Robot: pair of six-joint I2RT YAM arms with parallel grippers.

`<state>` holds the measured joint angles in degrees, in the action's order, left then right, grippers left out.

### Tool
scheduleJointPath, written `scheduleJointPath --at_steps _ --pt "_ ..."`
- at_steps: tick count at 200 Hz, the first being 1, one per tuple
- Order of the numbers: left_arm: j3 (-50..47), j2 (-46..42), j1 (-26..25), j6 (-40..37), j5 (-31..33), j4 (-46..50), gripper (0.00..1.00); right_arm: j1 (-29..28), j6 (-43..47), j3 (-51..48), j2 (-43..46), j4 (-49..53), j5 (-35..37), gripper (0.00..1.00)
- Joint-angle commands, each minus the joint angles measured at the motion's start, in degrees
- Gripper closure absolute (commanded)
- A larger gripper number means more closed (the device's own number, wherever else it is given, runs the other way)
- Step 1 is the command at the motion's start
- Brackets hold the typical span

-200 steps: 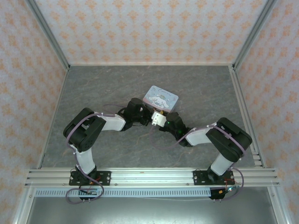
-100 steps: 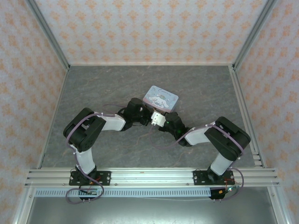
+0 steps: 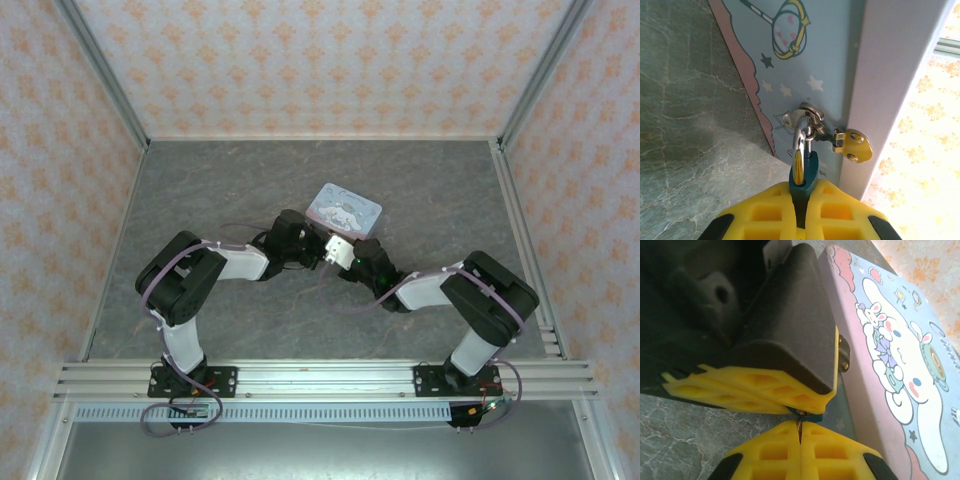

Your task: Unlock the padlock with the key

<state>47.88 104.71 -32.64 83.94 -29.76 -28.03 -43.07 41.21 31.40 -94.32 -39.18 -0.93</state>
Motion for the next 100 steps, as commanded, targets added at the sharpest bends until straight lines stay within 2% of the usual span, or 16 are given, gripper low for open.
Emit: scheduleJointPath --at_steps 1,66,100 --pt "0.91 -2.14 -0.76 -0.89 -1.36 -1.10 1.00 0.09 -6.99 1.91 1.73 -0.12 -2.39 1.00" --pt "0.27 -1.73 -0.77 -1.49 -0.85 -1.14 1.00 0.09 -12.71 1.02 1.95 0.94 -3.14 1.00" --pt "-0.73 -1.16 -0.75 -1.59 -0.41 -2.59 0.81 0.09 -19.51 2.27 2.15 5.70 -5.26 1.00"
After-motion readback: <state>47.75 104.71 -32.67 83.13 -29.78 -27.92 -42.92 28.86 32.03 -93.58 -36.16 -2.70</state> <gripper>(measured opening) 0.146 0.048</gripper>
